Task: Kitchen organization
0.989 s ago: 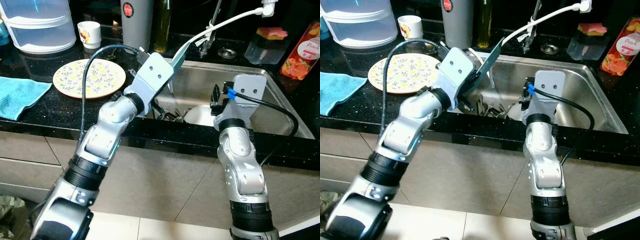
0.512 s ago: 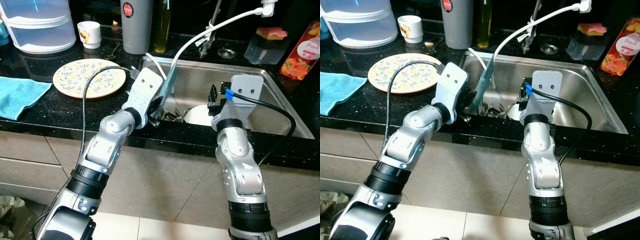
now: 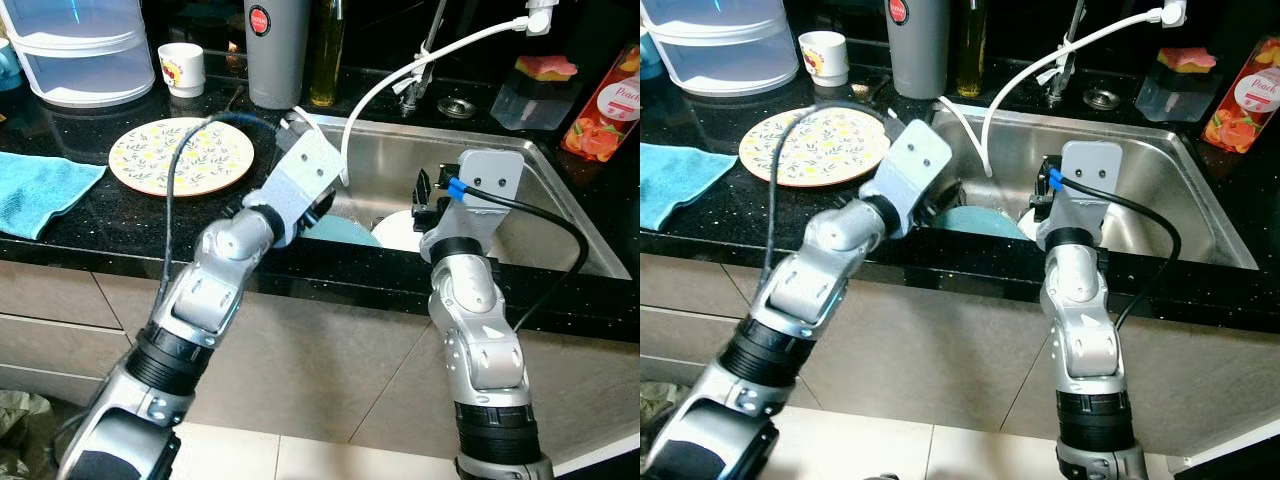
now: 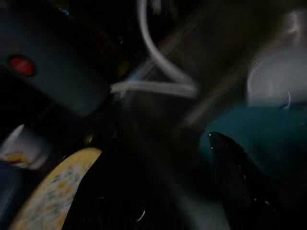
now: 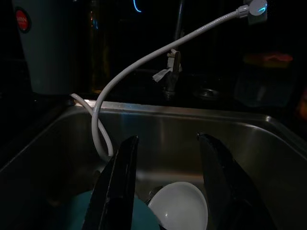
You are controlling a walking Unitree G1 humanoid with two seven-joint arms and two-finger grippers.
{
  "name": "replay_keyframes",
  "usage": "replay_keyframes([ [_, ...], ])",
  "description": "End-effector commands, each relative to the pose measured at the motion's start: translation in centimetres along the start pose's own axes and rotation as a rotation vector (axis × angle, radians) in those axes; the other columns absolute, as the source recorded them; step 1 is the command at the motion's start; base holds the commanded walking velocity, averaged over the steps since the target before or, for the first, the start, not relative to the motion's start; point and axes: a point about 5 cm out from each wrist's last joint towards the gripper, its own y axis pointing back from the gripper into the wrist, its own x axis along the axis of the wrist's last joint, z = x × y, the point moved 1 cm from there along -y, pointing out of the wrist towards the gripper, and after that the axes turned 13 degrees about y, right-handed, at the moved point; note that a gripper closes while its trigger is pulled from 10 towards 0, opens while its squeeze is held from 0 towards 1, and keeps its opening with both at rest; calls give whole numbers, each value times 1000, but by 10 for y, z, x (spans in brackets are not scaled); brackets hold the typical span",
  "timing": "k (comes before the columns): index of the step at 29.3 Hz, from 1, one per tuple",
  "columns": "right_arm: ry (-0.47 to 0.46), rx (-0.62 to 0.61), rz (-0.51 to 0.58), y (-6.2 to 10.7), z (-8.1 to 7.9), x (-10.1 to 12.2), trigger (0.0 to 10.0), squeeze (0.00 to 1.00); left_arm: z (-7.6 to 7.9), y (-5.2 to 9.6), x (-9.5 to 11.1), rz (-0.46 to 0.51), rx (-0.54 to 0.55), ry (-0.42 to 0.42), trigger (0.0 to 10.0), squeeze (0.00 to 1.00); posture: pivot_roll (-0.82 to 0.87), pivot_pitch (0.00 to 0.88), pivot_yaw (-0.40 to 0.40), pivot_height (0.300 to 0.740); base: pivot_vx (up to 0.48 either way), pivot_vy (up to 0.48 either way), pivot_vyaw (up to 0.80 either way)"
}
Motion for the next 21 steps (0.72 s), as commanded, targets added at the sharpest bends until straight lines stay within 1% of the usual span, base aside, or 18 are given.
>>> replay_keyframes([
  [1, -22, 14, 7, 0, -2, 1, 10000, 0, 3, 6, -2, -66, -88, -100, 10000, 0, 227, 63, -54, 740, 0, 0, 0],
  [2, -22, 14, 7, 0, -2, 1, 10000, 0, 3, 6, -2, -66, -88, -100, 10000, 0, 227, 63, -54, 740, 0, 0, 0],
  [4, -59, 48, 17, 0, -7, 4, 10000, 0, -13, 18, -8, -146, -98, -192, 10000, 0, 236, 64, -51, 740, 0, 0, 0],
  [5, -69, 61, 21, 0, -8, 5, 10000, 0, -20, 22, -10, -172, -91, -220, 10000, 0, 239, 65, -51, 740, 0, 0, 0],
  [6, -77, 83, 30, 1, -12, 6, 10000, 0, -27, 32, -17, -226, -121, -284, 10000, 0, 240, 64, -52, 740, 0, 0, 0],
  [7, -78, 89, 30, 1, -14, 6, 10000, 0, -29, 34, -19, -244, -128, -312, 10000, 0, 240, 64, -52, 740, 0, 0, 0],
  [8, -78, 89, 30, 1, -14, 6, 10000, 0, -29, 34, -19, -244, -128, -312, 10000, 0, 240, 64, -52, 740, 0, 0, 0],
  [9, -79, 94, 31, 2, -15, 6, 10000, 0, -32, 36, -20, -255, -127, -332, 10000, 0, 240, 64, -52, 740, 0, 0, 0],
  [12, -82, 106, 31, 3, -17, 6, 10000, 0, -47, 36, -20, -295, -68, -352, 10000, 0, 240, 64, -52, 740, 0, 0, 0],
  [13, -82, 107, 31, 3, -17, 5, 10000, 0, -50, 36, -23, -317, -57, -361, 10000, 0, 240, 64, -52, 740, 0, 0, 0],
  [15, -83, 108, 31, 3, -17, 5, 10000, 0, -53, 37, -26, -346, -54, -372, 10000, 0, 243, 65, -54, 740, 0, 0, 0],
  [19, -84, 108, 32, 2, -17, 5, 10000, 0, -64, 35, -37, -409, -17, -370, 10000, 0, 236, 65, -52, 740, 0, 0, 0],
  [21, -83, 108, 31, 2, -17, 5, 10000, 0, -67, 35, -42, -431, -8, -403, 10000, 0, 236, 65, -52, 740, 0, 0, 0],
])
